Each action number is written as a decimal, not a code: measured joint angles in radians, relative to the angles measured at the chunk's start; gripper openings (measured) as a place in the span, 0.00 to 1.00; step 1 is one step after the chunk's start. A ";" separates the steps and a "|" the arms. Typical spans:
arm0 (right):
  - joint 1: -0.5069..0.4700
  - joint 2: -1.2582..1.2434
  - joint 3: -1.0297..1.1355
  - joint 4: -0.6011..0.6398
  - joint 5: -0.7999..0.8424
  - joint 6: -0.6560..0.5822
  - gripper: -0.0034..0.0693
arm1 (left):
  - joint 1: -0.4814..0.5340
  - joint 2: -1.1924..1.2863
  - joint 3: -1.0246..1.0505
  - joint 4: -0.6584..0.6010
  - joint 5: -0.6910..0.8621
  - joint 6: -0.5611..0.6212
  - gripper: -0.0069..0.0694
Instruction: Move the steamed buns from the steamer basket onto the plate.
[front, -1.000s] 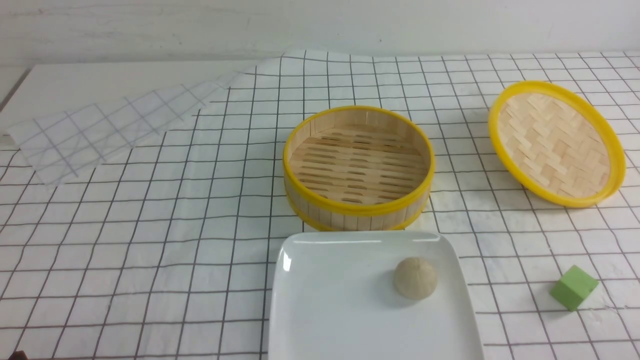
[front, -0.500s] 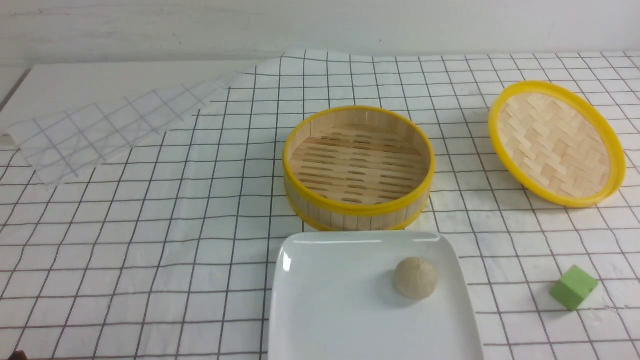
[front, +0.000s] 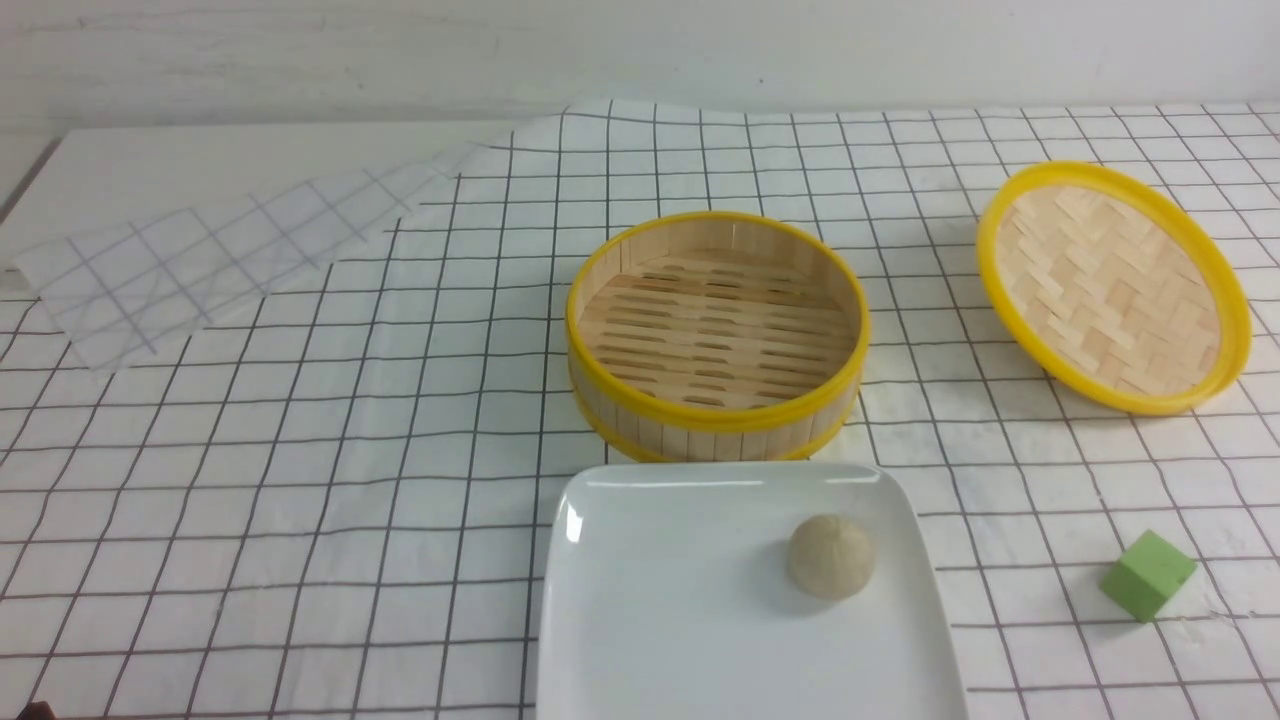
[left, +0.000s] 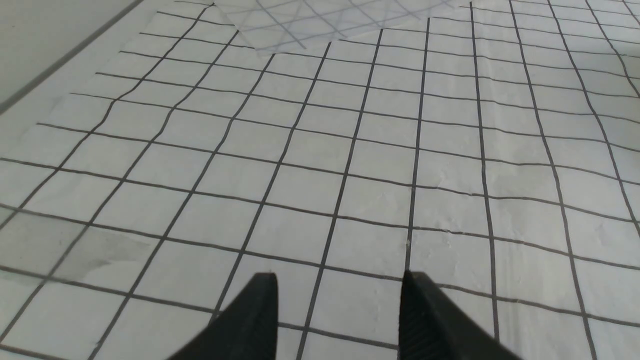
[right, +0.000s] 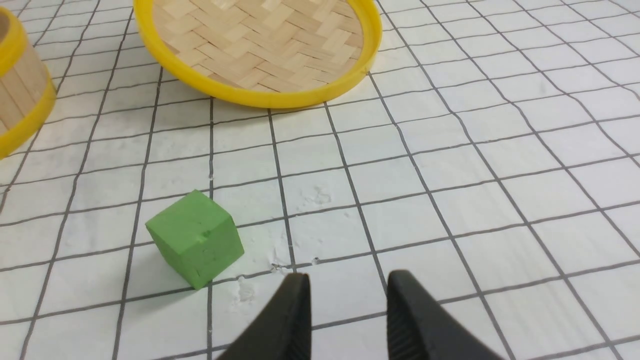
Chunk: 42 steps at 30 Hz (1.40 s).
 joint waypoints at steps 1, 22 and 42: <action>0.000 0.000 0.000 0.000 0.000 0.000 0.38 | 0.000 0.000 0.000 0.000 0.000 0.000 0.56; 0.000 0.000 0.000 0.000 -0.001 0.000 0.38 | 0.000 0.000 0.000 0.000 0.000 0.000 0.56; 0.080 0.000 0.001 0.000 -0.005 0.000 0.38 | 0.000 0.000 0.000 0.000 0.000 0.000 0.55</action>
